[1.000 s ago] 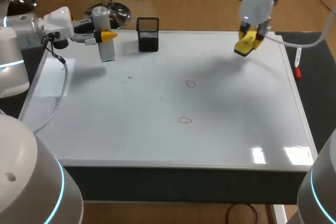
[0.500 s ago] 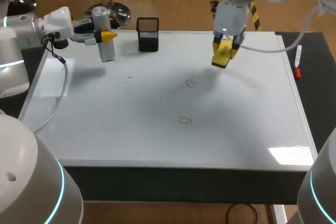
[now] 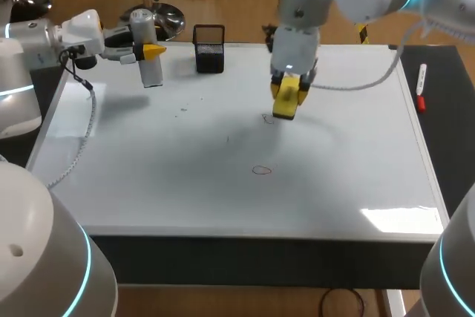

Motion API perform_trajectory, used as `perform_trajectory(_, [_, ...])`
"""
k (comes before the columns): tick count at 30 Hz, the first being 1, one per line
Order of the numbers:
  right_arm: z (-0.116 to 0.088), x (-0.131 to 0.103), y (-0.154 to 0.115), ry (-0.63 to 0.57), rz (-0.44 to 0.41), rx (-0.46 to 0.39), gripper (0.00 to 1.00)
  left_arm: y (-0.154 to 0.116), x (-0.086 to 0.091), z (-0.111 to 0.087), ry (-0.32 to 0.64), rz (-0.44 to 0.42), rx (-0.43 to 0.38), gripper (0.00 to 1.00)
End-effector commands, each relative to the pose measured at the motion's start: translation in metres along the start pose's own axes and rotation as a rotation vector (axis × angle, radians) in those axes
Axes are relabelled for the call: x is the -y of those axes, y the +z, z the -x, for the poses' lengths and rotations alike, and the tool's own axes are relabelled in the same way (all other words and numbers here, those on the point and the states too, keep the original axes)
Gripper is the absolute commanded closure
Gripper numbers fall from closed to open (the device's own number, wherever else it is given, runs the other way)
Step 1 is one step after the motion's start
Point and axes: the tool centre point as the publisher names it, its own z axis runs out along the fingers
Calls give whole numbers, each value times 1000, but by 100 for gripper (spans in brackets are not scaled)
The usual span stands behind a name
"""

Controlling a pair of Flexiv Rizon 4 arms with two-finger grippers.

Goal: Pick up the inspection probe, press it on each red-marked spot on the whiteboard one by one, put down the probe, pick up the eraser, and wipe off all the red marks.

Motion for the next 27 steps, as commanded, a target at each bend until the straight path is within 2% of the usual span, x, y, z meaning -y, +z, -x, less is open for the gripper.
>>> perform_trajectory(1, [15,-6,15,-17,11,-1,100,0,1,-2,2,1,5,100])
perform_trajectory(7, [30,-12,35,-43,44,12,100,0,1,-2,2,1,5,100])
perform_trajectory(17, [54,-22,57,-87,65,-20,100,0,1,-2,2,1,5,100])
perform_trajectory(27, [56,-23,63,-96,52,-49,100,0,1,-2,2,1,5,100])
